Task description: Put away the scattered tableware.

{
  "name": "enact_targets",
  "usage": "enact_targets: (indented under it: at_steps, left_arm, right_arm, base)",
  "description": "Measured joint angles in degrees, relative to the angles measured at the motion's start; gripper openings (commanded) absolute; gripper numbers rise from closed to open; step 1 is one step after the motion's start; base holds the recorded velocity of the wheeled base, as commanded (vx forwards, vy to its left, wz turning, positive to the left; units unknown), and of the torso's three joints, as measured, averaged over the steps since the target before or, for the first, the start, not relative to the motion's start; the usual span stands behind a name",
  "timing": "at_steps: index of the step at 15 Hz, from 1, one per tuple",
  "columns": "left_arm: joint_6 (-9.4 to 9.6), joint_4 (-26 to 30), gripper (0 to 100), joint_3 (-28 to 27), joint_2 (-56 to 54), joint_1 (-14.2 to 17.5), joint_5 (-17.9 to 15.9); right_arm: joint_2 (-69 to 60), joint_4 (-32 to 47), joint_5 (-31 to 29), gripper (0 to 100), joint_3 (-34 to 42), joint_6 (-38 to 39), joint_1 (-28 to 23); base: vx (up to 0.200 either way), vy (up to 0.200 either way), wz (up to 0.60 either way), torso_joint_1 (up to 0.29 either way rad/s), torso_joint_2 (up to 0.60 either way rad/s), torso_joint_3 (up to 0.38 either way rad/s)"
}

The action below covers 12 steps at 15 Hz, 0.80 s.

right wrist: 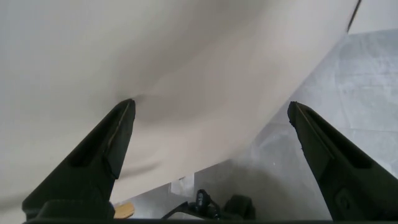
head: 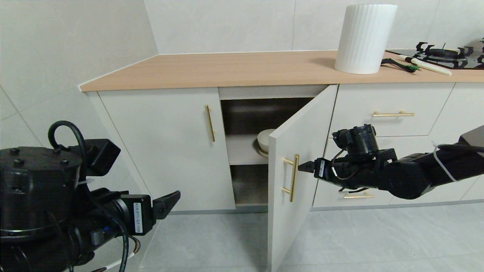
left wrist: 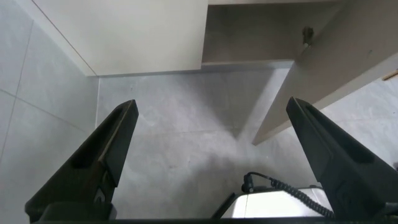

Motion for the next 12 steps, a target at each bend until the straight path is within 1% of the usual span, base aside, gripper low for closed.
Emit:
enact_targets:
  at_steps: [3,6,9,12]
  left_arm:
    - [0.02,0.11,100,0.1,0.11,-0.01,0.0]
    - [0.0,0.11,100,-0.12,0.15,0.0,0.0]
    - [-0.02,-0.16,100,-0.23,0.72,0.0,0.05]
    - [0.0,-0.16,100,-0.45,0.88,0.05,0.0]
  right_arm:
    - [0.59,-1.26,-0.02,100,0.05,1.06,0.38]
    - [2.02,-5.36,-0.38,100,-0.11,3.72,1.13]
    - [3.64,-10.84,-0.74,100,-0.33,7.44,1.35]
    - [5.18,-12.56,-1.94,100,-1.95,12.18,1.44]
  base:
    - [0.2,0.0,0.0,-0.004,0.0,0.002]
    - [0.2,0.0,0.0,0.005,0.0,-0.001]
    - [0.0,0.0,0.0,0.0,0.0,0.0]
    - [0.0,0.0,0.0,0.0,0.0,0.0]
